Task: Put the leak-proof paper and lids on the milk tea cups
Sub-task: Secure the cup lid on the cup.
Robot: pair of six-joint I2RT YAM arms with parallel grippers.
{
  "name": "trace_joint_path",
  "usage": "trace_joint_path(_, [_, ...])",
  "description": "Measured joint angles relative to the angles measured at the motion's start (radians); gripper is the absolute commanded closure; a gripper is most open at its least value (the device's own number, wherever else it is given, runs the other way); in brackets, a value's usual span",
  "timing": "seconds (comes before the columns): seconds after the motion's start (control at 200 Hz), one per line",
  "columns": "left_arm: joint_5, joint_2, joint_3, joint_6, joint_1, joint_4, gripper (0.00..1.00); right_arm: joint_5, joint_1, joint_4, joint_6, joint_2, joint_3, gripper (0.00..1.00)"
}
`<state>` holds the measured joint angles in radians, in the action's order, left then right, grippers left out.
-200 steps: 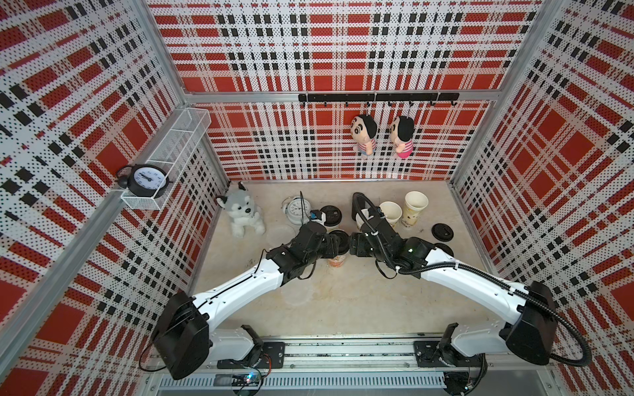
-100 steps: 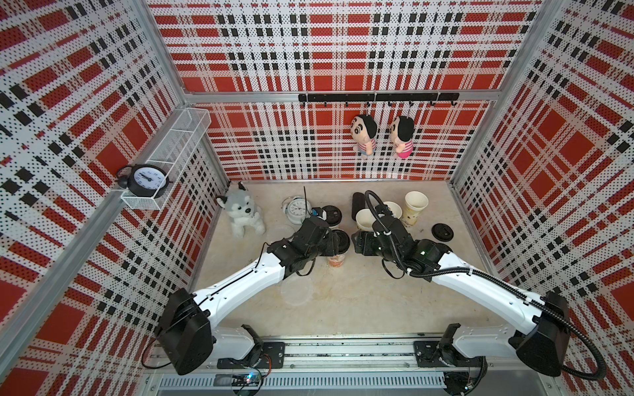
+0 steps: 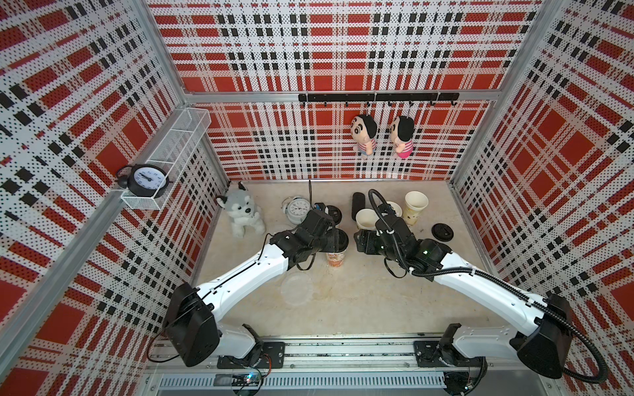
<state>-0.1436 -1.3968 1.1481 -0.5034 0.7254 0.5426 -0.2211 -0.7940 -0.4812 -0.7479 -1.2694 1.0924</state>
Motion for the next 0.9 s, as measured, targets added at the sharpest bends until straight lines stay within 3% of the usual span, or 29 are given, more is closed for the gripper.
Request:
trace_joint_path(0.256, [0.0,-0.002,0.021,0.013,0.0,0.026,0.33,0.006,0.011,-0.001,0.003,0.005,0.0,0.24])
trace_joint_path(0.536, [-0.003,0.006,0.021,0.014,0.0,0.029,0.33,0.094,0.012,0.003,0.031,-0.029,0.013,0.22])
trace_joint_path(0.897, [-0.03,0.132,0.021,0.01,-0.012,0.037,0.35,0.182,0.012,0.025,0.049,-0.162,0.075,0.19])
